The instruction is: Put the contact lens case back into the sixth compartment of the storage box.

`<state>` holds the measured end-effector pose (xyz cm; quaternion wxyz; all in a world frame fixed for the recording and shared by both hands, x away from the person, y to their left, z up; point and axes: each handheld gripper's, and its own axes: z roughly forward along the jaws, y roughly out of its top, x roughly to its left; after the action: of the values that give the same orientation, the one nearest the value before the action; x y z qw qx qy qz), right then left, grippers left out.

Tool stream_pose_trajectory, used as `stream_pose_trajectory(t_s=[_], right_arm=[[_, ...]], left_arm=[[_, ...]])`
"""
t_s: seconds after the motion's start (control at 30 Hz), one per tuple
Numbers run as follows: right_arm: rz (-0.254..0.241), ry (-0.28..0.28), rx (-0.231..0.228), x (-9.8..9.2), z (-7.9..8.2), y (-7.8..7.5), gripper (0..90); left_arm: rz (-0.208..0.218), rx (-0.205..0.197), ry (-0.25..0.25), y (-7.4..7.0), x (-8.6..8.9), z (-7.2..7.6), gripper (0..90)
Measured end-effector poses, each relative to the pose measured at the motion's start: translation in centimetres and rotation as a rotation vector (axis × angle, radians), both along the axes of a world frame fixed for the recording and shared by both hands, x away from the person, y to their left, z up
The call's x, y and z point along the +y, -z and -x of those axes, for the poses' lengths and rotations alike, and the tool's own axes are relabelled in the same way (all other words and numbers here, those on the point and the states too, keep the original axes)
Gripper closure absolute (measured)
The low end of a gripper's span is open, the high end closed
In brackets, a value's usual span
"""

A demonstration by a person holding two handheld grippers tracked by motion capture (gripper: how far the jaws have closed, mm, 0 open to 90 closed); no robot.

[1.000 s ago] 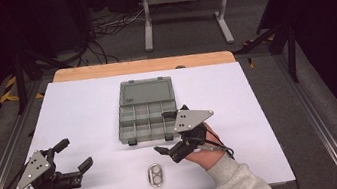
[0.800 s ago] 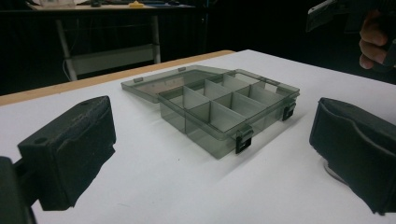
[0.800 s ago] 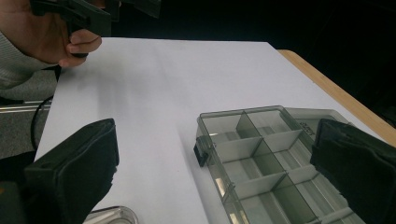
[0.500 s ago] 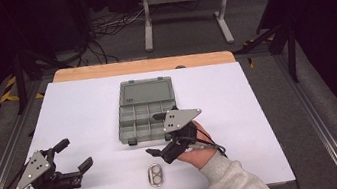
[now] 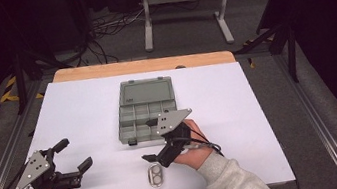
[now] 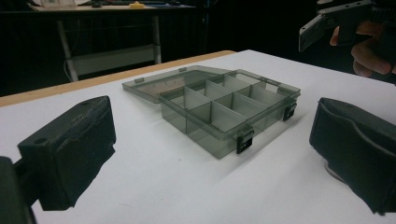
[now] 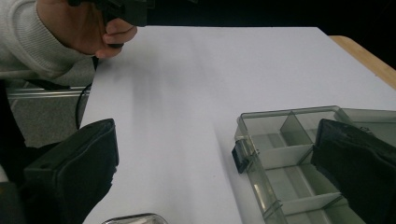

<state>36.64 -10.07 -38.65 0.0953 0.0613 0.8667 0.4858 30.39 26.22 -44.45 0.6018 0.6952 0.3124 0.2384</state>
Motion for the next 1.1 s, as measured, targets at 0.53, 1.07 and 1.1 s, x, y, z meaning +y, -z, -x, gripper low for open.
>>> stream_pose_trajectory(t_s=[0.53,1.07,1.1], right_arm=[[0.114,-0.027,0.089,0.3,0.4,0.8,5.8],[0.297,-0.089,0.113,1.5,1.6,2.5,5.0],[0.306,-0.088,0.114,1.6,1.6,2.6,5.0]], left_arm=[[-0.002,-0.002,0.002,0.0,0.0,0.0,1.2],[-0.002,-0.008,0.003,-0.1,0.1,0.0,1.2],[-0.004,-0.009,0.003,-0.1,0.1,0.0,1.2]])
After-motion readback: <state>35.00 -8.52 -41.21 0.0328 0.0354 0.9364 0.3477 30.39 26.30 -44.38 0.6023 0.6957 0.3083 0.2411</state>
